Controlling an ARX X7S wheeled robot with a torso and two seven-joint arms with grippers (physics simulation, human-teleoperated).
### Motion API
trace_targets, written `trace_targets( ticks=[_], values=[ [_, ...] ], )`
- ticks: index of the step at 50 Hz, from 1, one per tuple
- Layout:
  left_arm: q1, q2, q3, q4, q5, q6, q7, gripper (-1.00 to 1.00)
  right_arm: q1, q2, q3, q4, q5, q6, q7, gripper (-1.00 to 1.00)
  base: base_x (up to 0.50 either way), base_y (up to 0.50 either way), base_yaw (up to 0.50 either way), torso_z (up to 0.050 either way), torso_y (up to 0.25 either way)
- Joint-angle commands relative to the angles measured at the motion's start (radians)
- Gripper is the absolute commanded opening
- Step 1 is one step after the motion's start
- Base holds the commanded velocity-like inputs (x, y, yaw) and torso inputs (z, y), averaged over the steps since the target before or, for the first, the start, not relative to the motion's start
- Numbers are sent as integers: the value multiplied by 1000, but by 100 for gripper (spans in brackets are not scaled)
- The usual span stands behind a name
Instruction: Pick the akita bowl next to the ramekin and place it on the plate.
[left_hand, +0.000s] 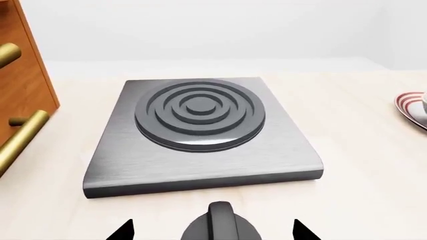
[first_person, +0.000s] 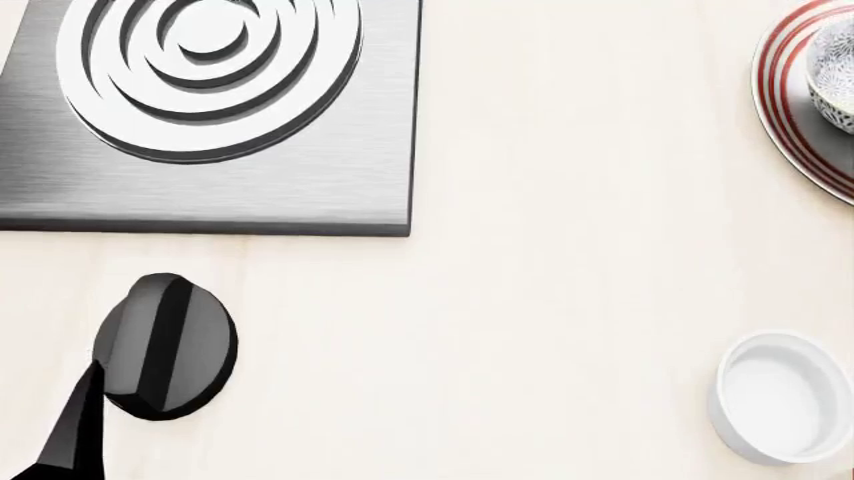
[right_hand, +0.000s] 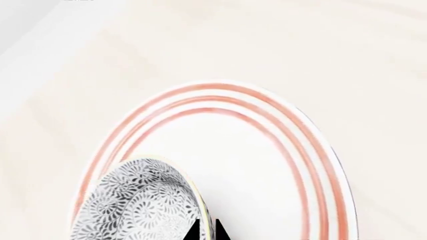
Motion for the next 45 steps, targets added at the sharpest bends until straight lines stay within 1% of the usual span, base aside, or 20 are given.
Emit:
trace_targets(
  ticks=[1,11,12,27,31,35,37,39,45],
  values=[
    [0,-1,1,-3,-1,2,1,100,-4,0,14,-1,-8,-10,5,-100,0,0,0,0,0],
    [0,1,2,-5,0,2,0,100,-12,0,16,-1,1,-1,13,-100,0,0,0,0,0],
    [0,1,2,-5,-1,2,0,100,-12,0,16,-1,1,-1,13,100,0,0,0,0,0],
    [1,-1,3,-2,0,5,1,100,0,3,3,-1,6,5,-3,100,0,0,0,0,0],
    [3,-4,3,-5,1,8,2,100,41,-5,-40,-2,-49,-17,-35,100,0,0,0,0,0],
    [4,-5,4,-1,2,9,1,100,90,-17,-130,-17,-158,-45,-34,100,0,0,0,0,0],
    [3,-5,3,-3,1,9,1,100,82,21,-147,-130,-175,-36,26,100,0,0,0,0,0],
    [2,-6,3,1,1,7,-2,100,63,83,-163,-305,-188,-19,115,100,0,0,0,0,0],
    [-4,-1,4,5,-2,-1,-6,100,18,167,-150,-534,-170,-15,228,100,0,0,0,0,0]
  ],
)
